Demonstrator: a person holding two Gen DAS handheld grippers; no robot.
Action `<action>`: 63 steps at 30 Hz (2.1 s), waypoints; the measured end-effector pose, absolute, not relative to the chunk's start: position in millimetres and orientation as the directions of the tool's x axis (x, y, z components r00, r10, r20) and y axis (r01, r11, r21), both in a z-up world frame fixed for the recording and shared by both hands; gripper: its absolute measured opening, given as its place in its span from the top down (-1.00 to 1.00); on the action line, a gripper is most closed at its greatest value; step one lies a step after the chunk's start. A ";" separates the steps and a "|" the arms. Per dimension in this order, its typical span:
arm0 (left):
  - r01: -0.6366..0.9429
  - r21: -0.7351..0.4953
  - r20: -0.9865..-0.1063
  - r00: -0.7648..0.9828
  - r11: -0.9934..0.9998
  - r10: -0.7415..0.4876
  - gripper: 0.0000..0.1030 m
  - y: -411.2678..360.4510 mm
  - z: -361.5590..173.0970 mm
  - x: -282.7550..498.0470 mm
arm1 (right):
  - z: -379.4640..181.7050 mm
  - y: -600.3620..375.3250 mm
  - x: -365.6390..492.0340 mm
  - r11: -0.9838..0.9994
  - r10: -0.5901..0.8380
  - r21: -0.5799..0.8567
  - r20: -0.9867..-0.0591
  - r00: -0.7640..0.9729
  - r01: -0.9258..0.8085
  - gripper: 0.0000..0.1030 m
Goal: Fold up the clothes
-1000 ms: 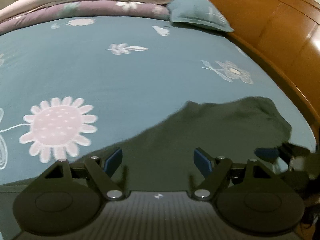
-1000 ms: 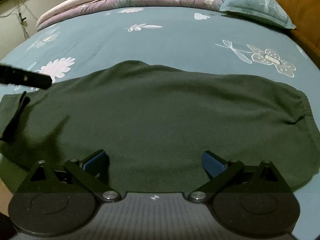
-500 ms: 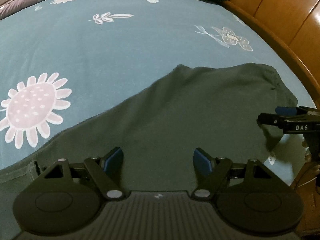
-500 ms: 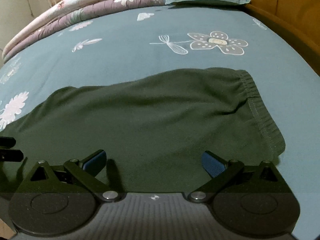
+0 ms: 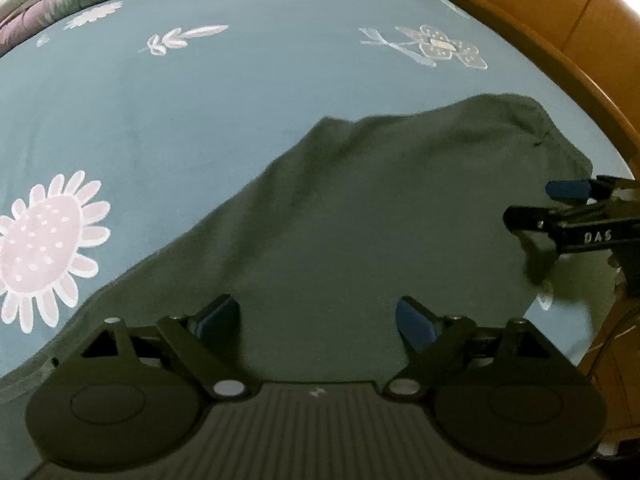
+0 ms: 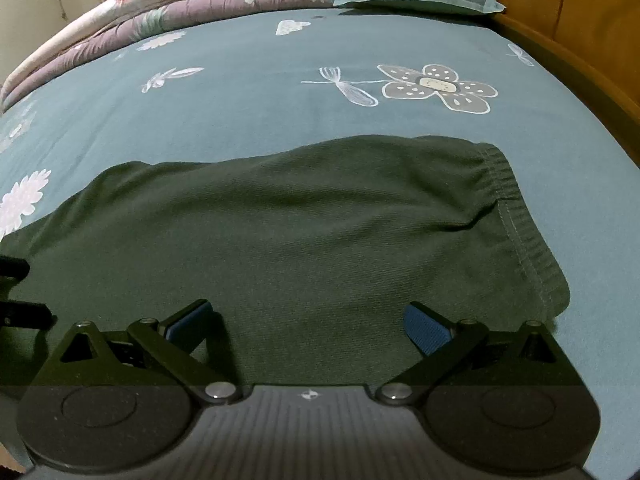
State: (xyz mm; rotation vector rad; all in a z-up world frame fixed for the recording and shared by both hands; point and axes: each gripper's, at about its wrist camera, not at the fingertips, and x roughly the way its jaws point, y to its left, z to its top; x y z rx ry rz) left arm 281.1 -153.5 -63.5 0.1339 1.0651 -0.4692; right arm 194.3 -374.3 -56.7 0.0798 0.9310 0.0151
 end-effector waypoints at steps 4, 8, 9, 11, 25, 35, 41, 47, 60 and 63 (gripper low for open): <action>0.466 -0.074 -0.852 0.431 0.881 -0.299 -0.70 -160.3 -52.3 274.9 | -51.0 -377.9 196.7 0.995 0.068 0.099 -0.803 0.593 0.021 -1.00; 0.487 -0.030 -0.852 0.444 0.873 -0.277 -0.70 -166.5 -48.5 269.3 | -37.8 -382.4 199.7 0.991 0.090 0.133 -0.768 0.634 0.020 -1.00; 0.487 -0.030 -0.853 0.442 0.873 -0.276 -0.70 -165.8 -48.7 268.2 | -33.6 -382.5 201.4 0.991 0.087 0.129 -0.758 0.647 0.018 -1.00; 0.477 -0.030 -0.857 0.441 0.879 -0.269 -0.70 -163.9 -49.7 268.2 | -26.1 -382.2 207.4 0.993 0.087 0.122 -0.733 0.675 0.004 -1.00; 0.376 -0.020 -0.867 0.454 0.926 -0.204 -0.70 -140.3 -49.2 253.2 | -55.2 -404.0 287.8 0.992 0.092 0.124 -0.710 0.698 -0.004 -1.00; 0.343 -0.018 -0.870 0.457 0.939 -0.184 -0.70 -138.2 -48.2 249.6 | -58.7 -400.8 296.5 0.995 0.081 0.093 -0.725 0.684 -0.019 -1.00; 0.341 -0.012 -0.872 0.456 0.940 -0.177 -0.70 -139.2 -47.5 248.7 | -56.6 -401.3 297.4 0.995 0.086 0.095 -0.730 0.678 -0.024 -1.00; 0.340 -0.012 -0.868 0.463 0.940 -0.178 -0.70 -138.7 -45.7 248.3 | -42.0 -397.3 290.7 0.996 0.071 0.083 -0.752 0.655 -0.013 -1.00; 0.369 -0.026 -0.871 0.448 0.929 -0.203 -0.70 -145.0 -47.8 252.0 | -30.4 -386.4 267.5 0.999 0.045 0.039 -0.782 0.621 -0.022 -1.00; 0.366 -0.030 -0.873 0.443 0.930 -0.203 -0.70 -145.4 -49.2 251.9 | -34.1 -385.8 267.6 0.998 0.054 0.049 -0.790 0.611 -0.025 -1.00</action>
